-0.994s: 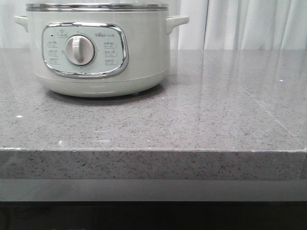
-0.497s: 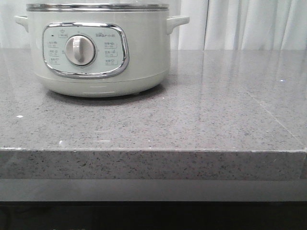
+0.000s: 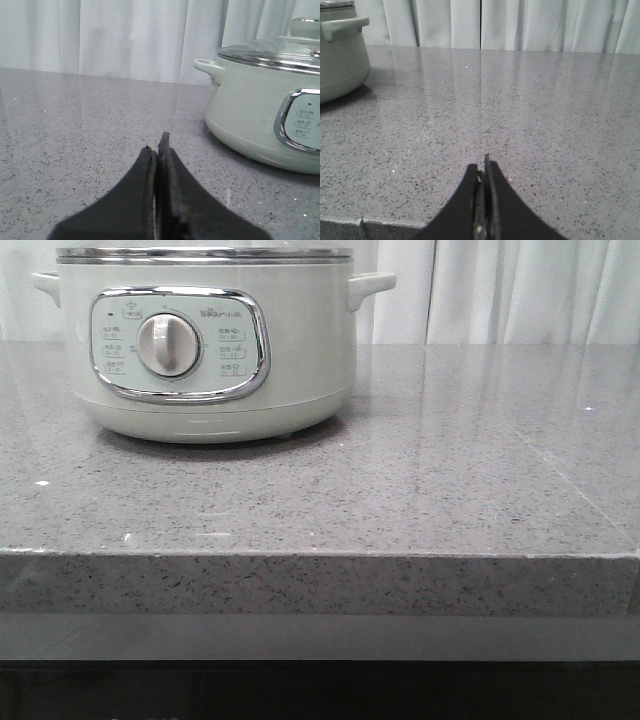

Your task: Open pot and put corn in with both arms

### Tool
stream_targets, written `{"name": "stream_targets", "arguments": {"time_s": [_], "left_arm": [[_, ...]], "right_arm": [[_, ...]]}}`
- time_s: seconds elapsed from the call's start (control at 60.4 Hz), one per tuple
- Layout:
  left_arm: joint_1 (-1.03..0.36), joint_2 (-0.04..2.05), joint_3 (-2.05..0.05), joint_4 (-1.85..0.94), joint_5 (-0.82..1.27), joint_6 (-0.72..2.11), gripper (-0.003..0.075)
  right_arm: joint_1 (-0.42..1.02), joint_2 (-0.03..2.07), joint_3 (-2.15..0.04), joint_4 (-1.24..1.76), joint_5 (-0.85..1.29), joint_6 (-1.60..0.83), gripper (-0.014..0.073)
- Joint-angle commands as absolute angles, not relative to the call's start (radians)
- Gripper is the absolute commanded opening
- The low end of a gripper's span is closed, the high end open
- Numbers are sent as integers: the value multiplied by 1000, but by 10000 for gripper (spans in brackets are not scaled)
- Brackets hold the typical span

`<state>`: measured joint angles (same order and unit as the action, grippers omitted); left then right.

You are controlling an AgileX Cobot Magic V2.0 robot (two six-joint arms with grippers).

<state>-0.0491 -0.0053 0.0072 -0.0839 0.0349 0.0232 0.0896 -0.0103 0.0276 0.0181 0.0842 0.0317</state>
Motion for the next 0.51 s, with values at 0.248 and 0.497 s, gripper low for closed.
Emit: {"name": "stream_targets", "arguments": {"time_s": [0.248,0.497], "left_arm": [[-47,-21,18,-92,-55,22,-20],[-47,-21,18,-92,-55,22,-20]], "right_arm": [[47,-31,17,22,0,33,-69],[45,-31,17,22,0,33,-69]]}}
